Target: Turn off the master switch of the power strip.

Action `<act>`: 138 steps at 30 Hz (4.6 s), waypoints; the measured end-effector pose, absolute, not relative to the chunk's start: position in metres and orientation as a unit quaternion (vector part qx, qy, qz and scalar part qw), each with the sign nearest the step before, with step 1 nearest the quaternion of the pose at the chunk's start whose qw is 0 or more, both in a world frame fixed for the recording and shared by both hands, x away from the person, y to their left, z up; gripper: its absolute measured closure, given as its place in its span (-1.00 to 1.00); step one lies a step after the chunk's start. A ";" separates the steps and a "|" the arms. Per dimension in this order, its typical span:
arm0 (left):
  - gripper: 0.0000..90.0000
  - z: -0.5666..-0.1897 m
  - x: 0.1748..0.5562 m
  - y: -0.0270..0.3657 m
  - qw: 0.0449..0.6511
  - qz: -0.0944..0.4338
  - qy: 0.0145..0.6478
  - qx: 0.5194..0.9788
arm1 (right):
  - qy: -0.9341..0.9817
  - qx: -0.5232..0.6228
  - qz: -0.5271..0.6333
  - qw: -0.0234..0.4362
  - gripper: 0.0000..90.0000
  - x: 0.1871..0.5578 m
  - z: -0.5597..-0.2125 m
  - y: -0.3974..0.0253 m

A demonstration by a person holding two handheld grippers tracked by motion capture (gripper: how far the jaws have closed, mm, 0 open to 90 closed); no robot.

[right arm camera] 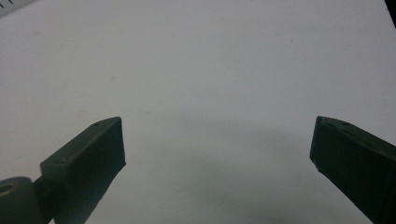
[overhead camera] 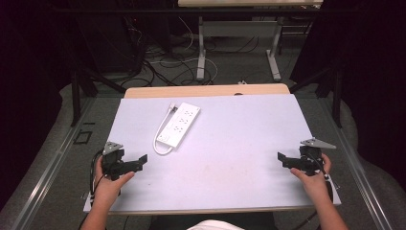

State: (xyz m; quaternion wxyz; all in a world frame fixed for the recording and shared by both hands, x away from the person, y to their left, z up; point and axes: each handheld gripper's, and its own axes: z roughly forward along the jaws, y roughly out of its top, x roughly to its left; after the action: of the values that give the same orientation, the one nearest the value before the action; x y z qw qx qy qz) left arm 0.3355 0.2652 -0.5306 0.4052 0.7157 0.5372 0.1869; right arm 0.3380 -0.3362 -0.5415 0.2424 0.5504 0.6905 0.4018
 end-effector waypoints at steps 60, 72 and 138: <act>-0.42 -0.473 0.356 0.250 0.383 0.218 0.504 0.743 | 0.706 0.505 0.412 0.277 -1.00 0.317 -0.541 -0.321; -0.34 -0.467 0.365 0.253 0.382 0.220 0.507 0.741 | 0.711 0.504 0.409 0.269 -1.00 0.317 -0.542 -0.321; 0.28 -0.445 0.455 0.213 0.320 0.137 0.555 0.756 | 0.712 0.515 0.403 0.254 -1.00 0.320 -0.549 -0.322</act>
State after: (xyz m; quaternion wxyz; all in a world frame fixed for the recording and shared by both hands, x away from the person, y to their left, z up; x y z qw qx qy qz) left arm 0.4547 0.2127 -0.4454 0.3201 0.7555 0.5550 0.1368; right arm 0.3202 -0.3218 -0.5490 0.2541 0.5149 0.7125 0.4033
